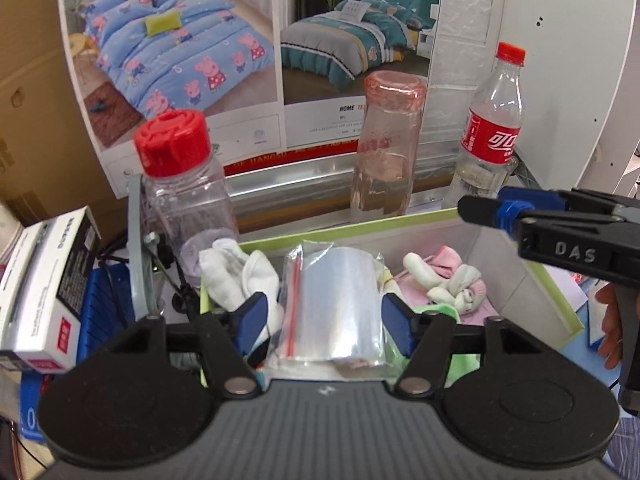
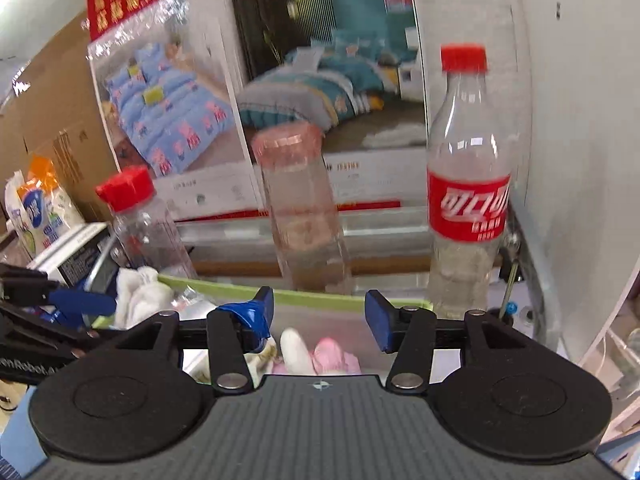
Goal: Organize soft objects
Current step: 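Carry the zip bag and pink sock into the lime-green box and open both grippers, then withdraw both grippers from the box, moving the right gripper toward the pink sponge cube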
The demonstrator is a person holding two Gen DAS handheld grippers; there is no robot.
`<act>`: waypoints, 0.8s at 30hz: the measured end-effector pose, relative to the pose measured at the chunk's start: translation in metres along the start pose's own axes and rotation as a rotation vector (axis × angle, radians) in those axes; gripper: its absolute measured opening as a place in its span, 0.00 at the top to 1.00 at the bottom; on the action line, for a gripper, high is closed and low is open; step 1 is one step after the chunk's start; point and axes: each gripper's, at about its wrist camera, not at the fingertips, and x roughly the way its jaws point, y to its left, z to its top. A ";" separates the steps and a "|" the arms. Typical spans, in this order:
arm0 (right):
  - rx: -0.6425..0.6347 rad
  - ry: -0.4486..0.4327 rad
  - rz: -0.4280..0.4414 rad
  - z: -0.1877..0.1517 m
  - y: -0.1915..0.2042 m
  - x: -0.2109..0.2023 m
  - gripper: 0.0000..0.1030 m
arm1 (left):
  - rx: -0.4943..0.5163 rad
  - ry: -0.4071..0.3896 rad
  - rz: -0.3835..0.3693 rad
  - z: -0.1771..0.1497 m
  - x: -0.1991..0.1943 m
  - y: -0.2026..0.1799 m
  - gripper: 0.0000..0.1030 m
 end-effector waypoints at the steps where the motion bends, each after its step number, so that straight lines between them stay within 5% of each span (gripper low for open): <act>1: -0.008 -0.010 0.003 0.001 0.002 -0.007 0.63 | -0.001 -0.002 0.002 -0.005 -0.006 0.000 0.38; 7: -0.051 0.000 0.061 -0.016 0.017 -0.057 0.58 | -0.046 -0.010 0.018 -0.055 -0.045 0.003 0.37; 12: -0.070 0.105 0.105 -0.047 0.027 -0.077 0.56 | -0.078 0.036 0.079 -0.113 -0.066 0.016 0.37; 18: -0.232 0.346 0.153 -0.075 0.058 -0.064 0.55 | -0.175 0.094 0.129 -0.177 -0.081 0.046 0.37; 24: -0.424 0.642 0.258 -0.088 0.099 -0.028 0.55 | -0.247 0.104 0.153 -0.204 -0.091 0.079 0.37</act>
